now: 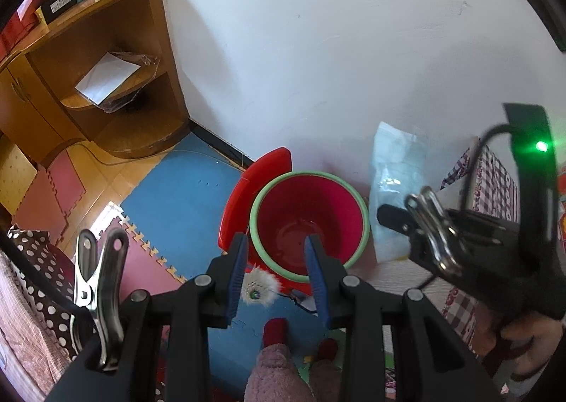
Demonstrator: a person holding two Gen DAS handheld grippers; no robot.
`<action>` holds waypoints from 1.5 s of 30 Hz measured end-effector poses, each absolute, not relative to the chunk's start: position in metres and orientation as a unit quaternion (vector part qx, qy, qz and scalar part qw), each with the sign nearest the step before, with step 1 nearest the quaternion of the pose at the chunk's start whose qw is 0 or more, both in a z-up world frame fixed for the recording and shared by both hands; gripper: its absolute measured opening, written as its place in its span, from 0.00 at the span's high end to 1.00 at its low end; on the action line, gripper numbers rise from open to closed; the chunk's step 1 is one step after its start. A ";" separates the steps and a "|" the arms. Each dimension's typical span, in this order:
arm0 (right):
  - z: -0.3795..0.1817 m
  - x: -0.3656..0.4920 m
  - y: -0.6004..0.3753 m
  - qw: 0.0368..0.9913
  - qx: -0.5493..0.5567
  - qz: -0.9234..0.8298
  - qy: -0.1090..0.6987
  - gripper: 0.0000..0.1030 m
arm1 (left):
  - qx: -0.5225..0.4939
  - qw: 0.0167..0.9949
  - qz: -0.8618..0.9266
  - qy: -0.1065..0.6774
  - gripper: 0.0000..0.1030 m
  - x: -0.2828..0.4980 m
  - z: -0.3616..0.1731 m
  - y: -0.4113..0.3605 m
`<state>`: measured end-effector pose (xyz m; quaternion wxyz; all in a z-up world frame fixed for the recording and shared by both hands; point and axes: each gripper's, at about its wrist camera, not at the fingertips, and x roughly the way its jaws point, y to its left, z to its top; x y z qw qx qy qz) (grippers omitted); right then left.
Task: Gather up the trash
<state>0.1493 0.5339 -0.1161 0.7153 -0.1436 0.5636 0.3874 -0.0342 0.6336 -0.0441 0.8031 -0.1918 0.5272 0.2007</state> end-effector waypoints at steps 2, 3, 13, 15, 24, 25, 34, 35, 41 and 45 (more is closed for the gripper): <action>-0.124 0.155 0.539 0.712 -0.143 0.381 0.572 0.70 | -0.190 0.803 0.200 0.528 0.66 -0.034 -0.046 0.635; -0.128 0.158 0.542 0.711 -0.144 0.378 0.575 0.70 | -0.189 0.803 0.200 0.528 0.66 -0.033 -0.047 0.636; -0.142 0.167 0.547 0.704 -0.144 0.367 0.591 0.45 | -0.199 0.795 0.203 0.535 0.66 -0.035 -0.056 0.643; -0.141 0.167 0.546 0.707 -0.143 0.366 0.589 0.38 | -0.201 0.793 0.204 0.538 0.66 -0.035 -0.058 0.644; -0.126 0.158 0.533 0.726 -0.138 0.361 0.569 0.37 | -0.211 0.786 0.204 0.544 0.66 -0.042 -0.069 0.650; -0.123 0.154 0.532 0.727 -0.138 0.363 0.566 0.37 | -0.212 0.786 0.204 0.544 0.66 -0.043 -0.070 0.650; -0.095 0.134 0.517 0.744 -0.120 0.375 0.539 0.37 | -0.213 0.787 0.208 0.541 0.66 -0.053 -0.067 0.649; -0.090 0.131 0.516 0.747 -0.117 0.377 0.535 0.37 | -0.213 0.786 0.211 0.540 0.66 -0.055 -0.066 0.649; -0.066 0.109 0.508 0.757 -0.125 0.404 0.497 0.37 | -0.223 0.784 0.228 0.532 0.66 -0.072 -0.060 0.643; -0.053 0.094 0.501 0.761 -0.130 0.423 0.475 0.37 | -0.233 0.782 0.246 0.524 0.66 -0.087 -0.055 0.636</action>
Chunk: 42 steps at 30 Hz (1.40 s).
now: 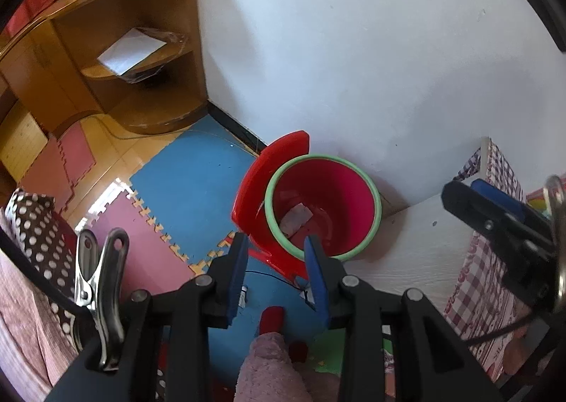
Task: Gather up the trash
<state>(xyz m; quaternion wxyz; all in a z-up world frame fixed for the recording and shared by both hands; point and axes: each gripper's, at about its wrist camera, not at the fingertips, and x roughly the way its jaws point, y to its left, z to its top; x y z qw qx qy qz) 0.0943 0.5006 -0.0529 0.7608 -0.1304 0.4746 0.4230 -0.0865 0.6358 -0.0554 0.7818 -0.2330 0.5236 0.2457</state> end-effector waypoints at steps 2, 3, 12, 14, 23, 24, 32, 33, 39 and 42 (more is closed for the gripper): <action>-0.047 0.086 0.496 0.760 -0.133 0.436 0.464 0.37 | -0.239 0.779 0.257 0.519 0.66 -0.097 -0.052 0.629; -0.043 0.082 0.493 0.759 -0.134 0.442 0.459 0.37 | -0.242 0.778 0.262 0.517 0.66 -0.102 -0.050 0.627; -0.023 0.042 0.462 0.738 -0.145 0.502 0.427 0.37 | -0.270 0.765 0.315 0.493 0.66 -0.158 -0.036 0.597; -0.023 0.033 0.455 0.732 -0.147 0.514 0.423 0.37 | -0.275 0.759 0.330 0.490 0.66 -0.172 -0.034 0.591; -0.025 -0.010 0.433 0.708 -0.149 0.550 0.417 0.37 | -0.298 0.727 0.370 0.496 0.65 -0.234 -0.041 0.571; -0.026 -0.014 0.431 0.706 -0.150 0.552 0.417 0.37 | -0.301 0.723 0.371 0.499 0.65 -0.239 -0.043 0.570; -0.043 -0.051 0.412 0.704 -0.159 0.553 0.417 0.37 | -0.303 0.701 0.356 0.538 0.65 -0.274 -0.089 0.565; -0.048 -0.056 0.410 0.705 -0.159 0.551 0.417 0.37 | -0.300 0.699 0.354 0.544 0.65 -0.276 -0.095 0.565; -0.075 -0.086 0.408 0.711 -0.167 0.538 0.422 0.37 | -0.295 0.701 0.330 0.560 0.60 -0.293 -0.141 0.566; -0.096 -0.100 0.407 0.714 -0.173 0.531 0.423 0.37 | -0.291 0.703 0.319 0.565 0.60 -0.300 -0.166 0.568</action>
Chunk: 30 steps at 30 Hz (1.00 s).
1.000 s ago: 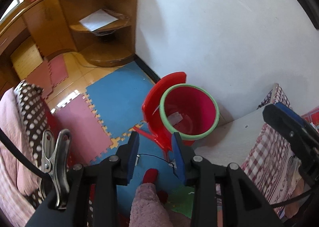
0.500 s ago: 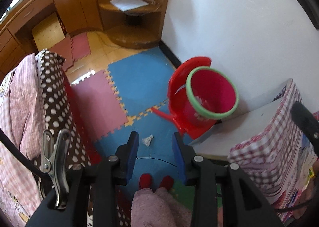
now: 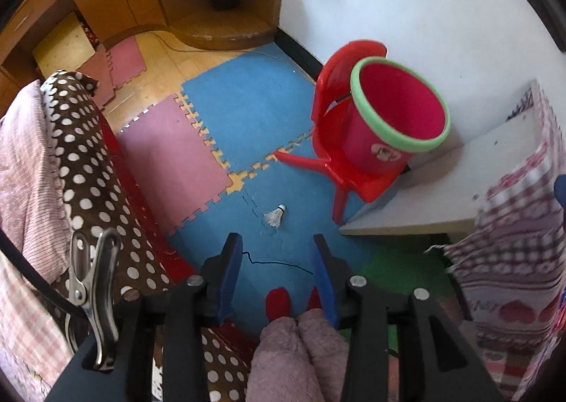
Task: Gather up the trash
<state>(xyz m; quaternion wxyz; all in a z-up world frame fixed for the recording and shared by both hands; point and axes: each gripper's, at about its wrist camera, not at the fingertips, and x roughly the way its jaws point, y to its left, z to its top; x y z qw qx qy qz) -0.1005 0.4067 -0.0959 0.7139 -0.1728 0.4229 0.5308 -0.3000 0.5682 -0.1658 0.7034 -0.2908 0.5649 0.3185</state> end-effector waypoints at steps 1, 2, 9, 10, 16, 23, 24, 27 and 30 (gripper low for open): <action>-0.102 -0.104 0.407 0.714 -0.174 0.529 0.425 0.37 | -0.290 0.704 0.316 0.566 0.60 -0.301 -0.172 0.568; -0.109 -0.108 0.407 0.713 -0.175 0.527 0.428 0.37 | -0.288 0.708 0.311 0.564 0.60 -0.303 -0.181 0.568; -0.167 -0.121 0.406 0.709 -0.181 0.516 0.445 0.37 | -0.269 0.726 0.293 0.561 0.58 -0.302 -0.232 0.569; -0.176 -0.122 0.406 0.709 -0.182 0.515 0.447 0.37 | -0.267 0.728 0.291 0.561 0.58 -0.301 -0.242 0.569; -0.237 -0.123 0.401 0.697 -0.198 0.509 0.464 0.37 | -0.274 0.719 0.295 0.567 0.58 -0.296 -0.305 0.575; -0.317 -0.117 0.399 0.685 -0.221 0.503 0.478 0.37 | -0.281 0.708 0.296 0.576 0.58 -0.282 -0.395 0.582; -0.326 -0.115 0.399 0.687 -0.223 0.500 0.478 0.37 | -0.281 0.708 0.296 0.576 0.58 -0.280 -0.405 0.582; -0.358 -0.110 0.402 0.688 -0.224 0.500 0.476 0.37 | -0.280 0.710 0.290 0.577 0.58 -0.269 -0.439 0.586; -0.387 -0.105 0.405 0.684 -0.230 0.500 0.479 0.37 | -0.274 0.713 0.282 0.580 0.57 -0.259 -0.468 0.588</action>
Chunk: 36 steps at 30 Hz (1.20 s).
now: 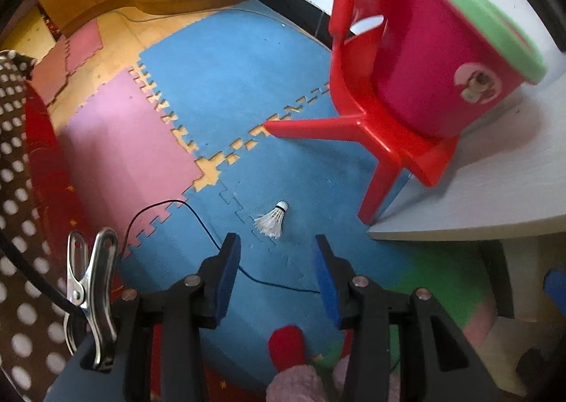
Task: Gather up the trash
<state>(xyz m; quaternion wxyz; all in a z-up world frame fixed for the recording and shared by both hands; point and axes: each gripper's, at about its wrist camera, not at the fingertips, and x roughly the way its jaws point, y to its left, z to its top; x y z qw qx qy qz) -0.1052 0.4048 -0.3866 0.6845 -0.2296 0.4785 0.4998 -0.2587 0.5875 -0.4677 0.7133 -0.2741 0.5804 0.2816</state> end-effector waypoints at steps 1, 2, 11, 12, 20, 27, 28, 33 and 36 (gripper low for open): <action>-0.395 -0.106 0.406 0.683 -0.229 0.498 0.482 0.37 | -0.270 0.715 0.276 0.582 0.57 -0.253 -0.481 0.589; -0.404 -0.105 0.406 0.682 -0.226 0.497 0.487 0.37 | -0.268 0.717 0.272 0.584 0.57 -0.250 -0.491 0.589; -0.477 -0.101 0.410 0.675 -0.232 0.496 0.495 0.37 | -0.240 0.720 0.250 0.601 0.57 -0.228 -0.579 0.585; -0.483 -0.100 0.410 0.675 -0.233 0.495 0.496 0.37 | -0.240 0.719 0.248 0.603 0.57 -0.227 -0.589 0.584; -0.520 -0.081 0.410 0.678 -0.211 0.479 0.515 0.37 | -0.219 0.714 0.238 0.621 0.53 -0.222 -0.664 0.574; -0.532 -0.083 0.412 0.675 -0.211 0.488 0.511 0.37 | -0.188 0.712 0.216 0.642 0.53 -0.207 -0.722 0.566; -0.533 -0.084 0.412 0.674 -0.210 0.488 0.512 0.37 | -0.184 0.710 0.213 0.645 0.53 -0.204 -0.732 0.566; -0.551 -0.083 0.413 0.666 -0.206 0.480 0.533 0.37 | -0.153 0.705 0.221 0.657 0.53 -0.195 -0.767 0.565; -0.562 -0.083 0.416 0.660 -0.208 0.476 0.544 0.37 | -0.145 0.700 0.225 0.662 0.53 -0.192 -0.785 0.567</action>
